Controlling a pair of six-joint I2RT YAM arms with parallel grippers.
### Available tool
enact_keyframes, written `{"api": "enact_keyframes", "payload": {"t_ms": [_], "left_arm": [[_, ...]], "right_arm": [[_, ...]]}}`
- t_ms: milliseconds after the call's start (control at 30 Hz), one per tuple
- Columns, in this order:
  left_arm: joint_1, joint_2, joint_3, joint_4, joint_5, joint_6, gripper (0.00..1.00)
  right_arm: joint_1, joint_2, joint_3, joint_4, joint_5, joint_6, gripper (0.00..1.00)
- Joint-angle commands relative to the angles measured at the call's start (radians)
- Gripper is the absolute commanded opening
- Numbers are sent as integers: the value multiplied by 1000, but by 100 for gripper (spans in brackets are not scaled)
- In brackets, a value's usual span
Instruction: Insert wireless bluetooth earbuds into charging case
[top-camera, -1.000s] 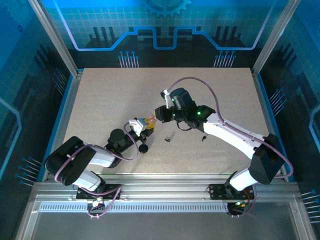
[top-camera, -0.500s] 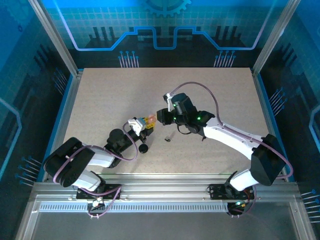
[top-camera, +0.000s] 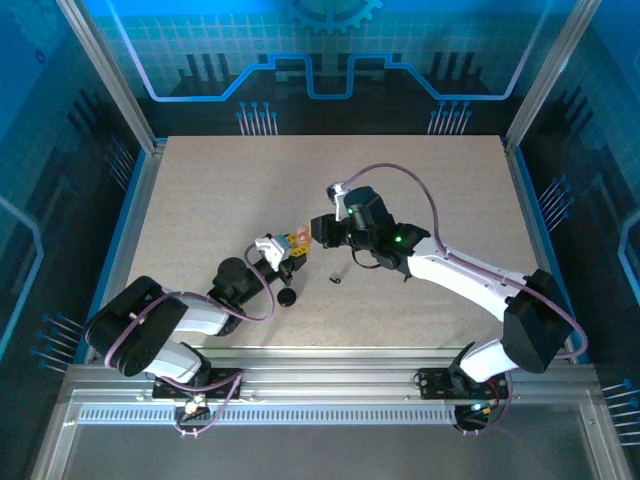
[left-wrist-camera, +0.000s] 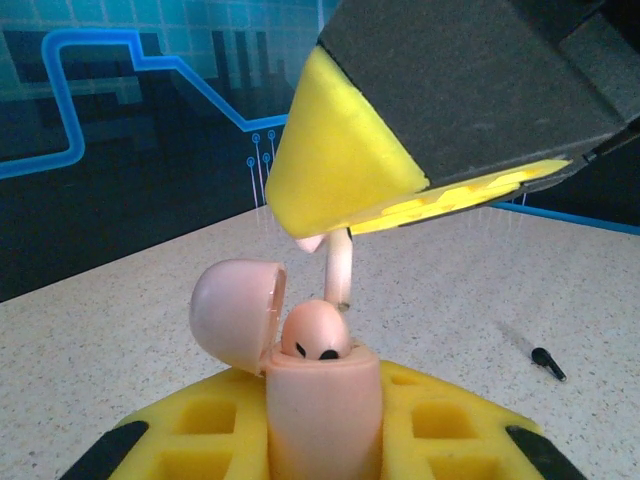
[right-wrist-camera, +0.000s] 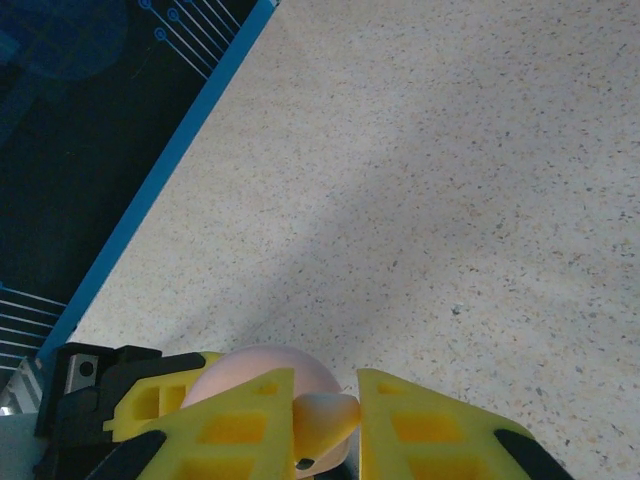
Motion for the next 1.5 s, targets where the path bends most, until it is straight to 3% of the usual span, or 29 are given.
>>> {"api": "enact_keyframes", "payload": {"t_ms": [0, 500, 1467], "left_arm": [[-5, -24, 28, 35, 10, -22, 13], [-6, -20, 59, 35, 12, -25, 12], [-6, -21, 56, 34, 46, 34, 12]], "right_arm": [[17, -3, -10, 36, -18, 13, 19], [24, 2, -14, 33, -26, 15, 19], [26, 16, 77, -133, -33, -50, 19]]}}
